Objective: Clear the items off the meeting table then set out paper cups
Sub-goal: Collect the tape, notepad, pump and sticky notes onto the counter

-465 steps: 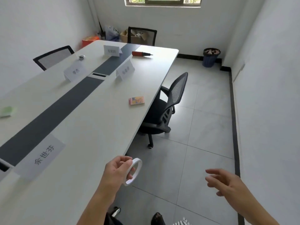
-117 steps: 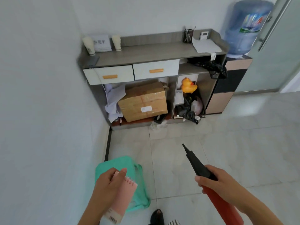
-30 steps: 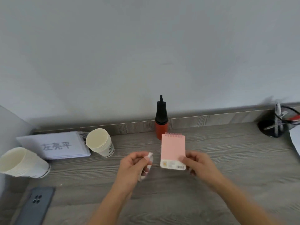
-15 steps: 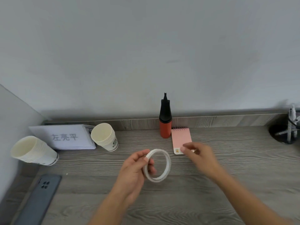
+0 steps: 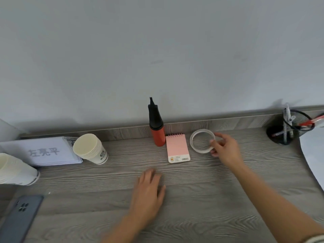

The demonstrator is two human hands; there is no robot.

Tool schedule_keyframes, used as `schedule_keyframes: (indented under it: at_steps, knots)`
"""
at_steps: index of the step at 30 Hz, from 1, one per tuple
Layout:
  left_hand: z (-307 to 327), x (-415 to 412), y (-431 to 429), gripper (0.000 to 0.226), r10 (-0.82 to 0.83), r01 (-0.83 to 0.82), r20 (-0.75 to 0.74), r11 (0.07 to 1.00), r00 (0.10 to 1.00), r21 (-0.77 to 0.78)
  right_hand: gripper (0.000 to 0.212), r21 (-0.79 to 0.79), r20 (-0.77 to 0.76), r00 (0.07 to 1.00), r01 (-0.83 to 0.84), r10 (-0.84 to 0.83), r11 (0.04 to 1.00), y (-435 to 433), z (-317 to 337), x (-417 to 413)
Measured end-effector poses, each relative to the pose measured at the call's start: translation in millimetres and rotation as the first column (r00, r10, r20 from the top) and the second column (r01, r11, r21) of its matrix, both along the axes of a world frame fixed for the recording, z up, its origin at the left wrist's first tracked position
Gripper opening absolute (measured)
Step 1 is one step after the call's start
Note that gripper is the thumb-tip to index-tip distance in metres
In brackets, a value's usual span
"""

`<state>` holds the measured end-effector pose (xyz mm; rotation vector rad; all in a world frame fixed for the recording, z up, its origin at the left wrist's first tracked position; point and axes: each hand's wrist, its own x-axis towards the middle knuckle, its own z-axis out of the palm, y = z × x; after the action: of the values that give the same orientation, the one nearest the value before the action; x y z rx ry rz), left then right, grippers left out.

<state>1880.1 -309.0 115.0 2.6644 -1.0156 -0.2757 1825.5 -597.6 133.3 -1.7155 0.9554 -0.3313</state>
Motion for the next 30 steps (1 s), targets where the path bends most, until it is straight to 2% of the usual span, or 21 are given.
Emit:
schedule_keyframes:
  at_steps: [2,8,13,15,19,21,24,26,28,30]
  knots:
    - [-14.8,-6.3,8.3,0.045,-0.057,0.053,0.047,0.996,0.997,0.067,0.024,-0.06,-0.023,1.0,0.005,-0.007,0.998,-2.1,-11.7,7.1]
    - [-22.0,-10.0,13.7,0.049,-0.11,0.104,0.078,0.992,0.991,0.07,0.015,-0.233,-0.076,0.997,-0.007,-0.011,0.972,-1.3,-25.9,13.7]
    - [-23.8,-9.9,15.3,0.049,-0.112,0.107,0.08,0.992,0.99,0.071,0.027,-0.271,-0.204,0.978,-0.11,0.054,0.956,12.7,-13.1,-0.9]
    - [-24.5,-8.2,17.1,0.05,-0.125,0.12,0.063,0.99,0.99,0.074,0.031,-0.201,-0.22,0.972,-0.13,0.084,0.971,31.8,-2.2,-22.6]
    - [-25.1,-1.2,23.1,0.052,-0.171,0.17,0.022,0.985,0.985,0.025,0.024,0.127,-0.178,0.983,-0.028,0.05,0.992,89.3,11.5,-100.8]
    - [-17.9,3.4,26.4,0.056,-0.192,0.192,-0.007,0.981,0.981,0.015,0.02,0.189,-0.218,0.976,0.026,0.017,0.982,120.6,17.9,-144.3]
    - [-1.7,18.2,27.7,0.05,-0.307,0.318,-0.148,0.946,0.94,0.059,0.016,0.181,-0.264,0.958,0.163,-0.112,0.97,159.3,27.0,-202.0]
    - [11.2,26.7,25.6,0.04,-0.36,0.383,-0.313,0.924,0.879,0.01,0.016,0.153,-0.301,0.931,0.263,-0.209,0.953,181.1,32.2,-233.7]
    - [31.8,24.1,18.9,0.026,-0.358,0.356,-0.535,0.928,0.766,-0.111,0.016,0.118,-0.301,0.903,0.353,-0.305,0.928,202.0,34.5,-261.3]
    - [50.9,8.1,9.5,0.016,-0.347,0.291,-0.715,0.934,0.607,-0.206,0.015,0.136,-0.274,0.878,0.44,-0.393,0.888,223.5,35.1,-283.8]
